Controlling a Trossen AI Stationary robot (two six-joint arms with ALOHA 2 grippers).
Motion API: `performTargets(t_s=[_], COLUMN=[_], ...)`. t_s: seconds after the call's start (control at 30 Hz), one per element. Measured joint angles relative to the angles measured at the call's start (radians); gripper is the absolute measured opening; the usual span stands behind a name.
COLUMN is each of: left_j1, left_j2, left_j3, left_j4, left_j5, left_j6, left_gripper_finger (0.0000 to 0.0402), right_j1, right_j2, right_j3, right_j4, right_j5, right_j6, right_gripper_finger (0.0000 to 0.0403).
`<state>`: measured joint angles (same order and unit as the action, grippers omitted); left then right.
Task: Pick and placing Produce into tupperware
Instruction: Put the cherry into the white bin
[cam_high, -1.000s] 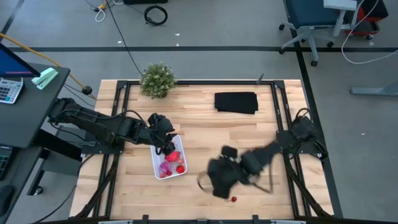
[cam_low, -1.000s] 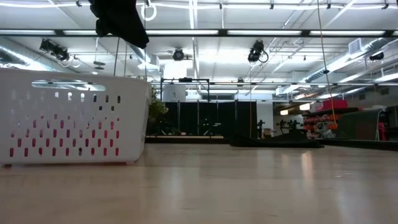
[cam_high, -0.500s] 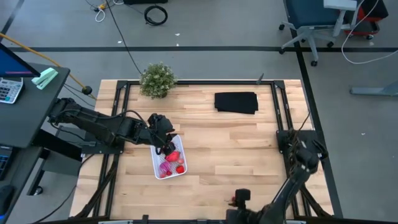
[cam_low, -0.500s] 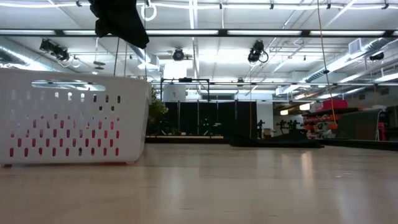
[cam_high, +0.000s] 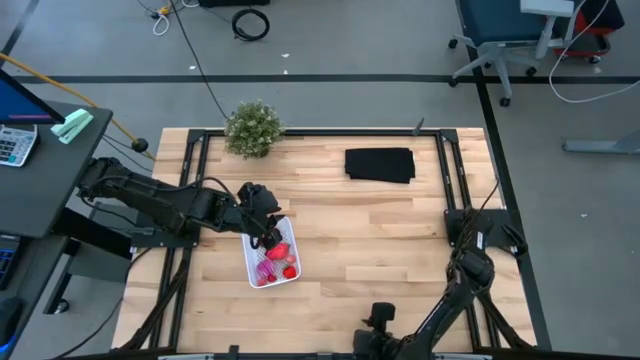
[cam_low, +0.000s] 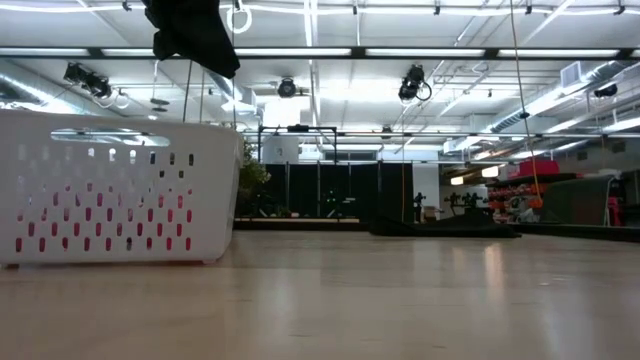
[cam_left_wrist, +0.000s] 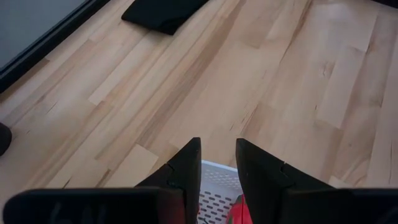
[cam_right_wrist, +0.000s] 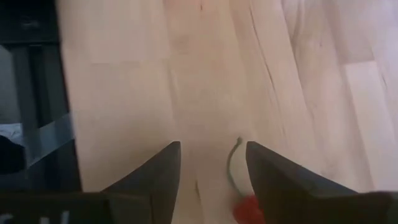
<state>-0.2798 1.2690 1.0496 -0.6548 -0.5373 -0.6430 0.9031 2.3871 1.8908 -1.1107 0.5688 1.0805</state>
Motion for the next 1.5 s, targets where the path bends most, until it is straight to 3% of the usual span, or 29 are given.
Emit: performTargets(t_s=[0.27,0.47,0.67,0.9,1.23,1.5], left_j1=[0.000,0.000,0.000,0.000,0.001,0.002], left_j2=[0.000,0.000,0.000,0.000,0.000,0.000], left_j3=[0.000,0.000,0.000,0.000,0.000,0.000], left_j4=[0.000,0.000,0.000,0.000,0.000,0.000], left_j5=[0.000,0.000,0.000,0.000,0.000,0.000], left_j6=[0.000,0.001,0.000,0.000,0.000,0.000], left_gripper_finger=[0.0107,0.0107,0.0107,0.0107,0.0107,0.0107], right_j1=[-0.027,-0.038,-0.038,-0.038,-0.079,-0.203], right_j2=[-0.002,-0.004,-0.008,-0.005,-0.052,-0.187], right_j3=[0.000,-0.021,-0.044,-0.046,-0.050,-0.048], right_j4=[-0.010,0.005,0.017,0.040,0.012,0.100], right_j5=[-0.008,-0.070,-0.074,-0.063,0.096,0.336], right_j6=[0.019,0.094,0.170,0.184,0.110,-0.091], right_gripper_finger=[0.0193,0.0171,0.0120,0.0020,0.0006,0.0004])
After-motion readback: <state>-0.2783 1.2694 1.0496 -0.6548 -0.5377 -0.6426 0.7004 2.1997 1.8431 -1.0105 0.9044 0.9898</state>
